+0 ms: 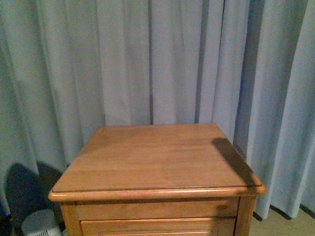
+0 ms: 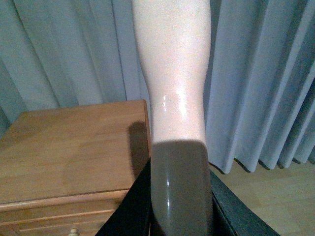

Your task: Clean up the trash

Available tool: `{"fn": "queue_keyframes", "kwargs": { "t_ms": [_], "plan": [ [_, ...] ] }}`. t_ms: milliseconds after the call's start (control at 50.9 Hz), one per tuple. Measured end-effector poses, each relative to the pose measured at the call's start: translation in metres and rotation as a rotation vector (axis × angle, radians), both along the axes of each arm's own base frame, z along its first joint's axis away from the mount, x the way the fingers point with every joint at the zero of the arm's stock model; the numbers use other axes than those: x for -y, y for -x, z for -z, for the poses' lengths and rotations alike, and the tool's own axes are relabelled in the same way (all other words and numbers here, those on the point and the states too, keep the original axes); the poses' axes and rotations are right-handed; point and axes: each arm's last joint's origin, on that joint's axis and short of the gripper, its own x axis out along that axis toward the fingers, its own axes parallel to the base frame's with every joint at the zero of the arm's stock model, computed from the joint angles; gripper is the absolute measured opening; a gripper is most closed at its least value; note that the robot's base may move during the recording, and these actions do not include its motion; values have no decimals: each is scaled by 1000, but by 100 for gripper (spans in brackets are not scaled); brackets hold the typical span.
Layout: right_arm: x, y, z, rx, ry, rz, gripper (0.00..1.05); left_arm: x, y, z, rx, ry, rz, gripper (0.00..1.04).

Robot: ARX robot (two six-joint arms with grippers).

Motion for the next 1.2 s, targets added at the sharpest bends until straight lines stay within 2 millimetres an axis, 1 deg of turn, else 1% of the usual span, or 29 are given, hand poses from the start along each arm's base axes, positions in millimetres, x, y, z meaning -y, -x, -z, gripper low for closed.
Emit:
{"fn": "queue_keyframes", "kwargs": {
  "t_ms": [98, 197, 452, 1199],
  "plan": [
    [-4, 11, 9, -6, -1, -9, 20, 0, 0, 0, 0, 0, 0, 26],
    [-7, 17, 15, -8, 1, -20, 20, 0, 0, 0, 0, 0, 0, 26],
    [-7, 24, 16, 1, -7, -18, 20, 0, 0, 0, 0, 0, 0, 26],
    [-6, 26, 18, -15, -9, -3, 20, 0, 0, 0, 0, 0, 0, 26]
  ]
}}
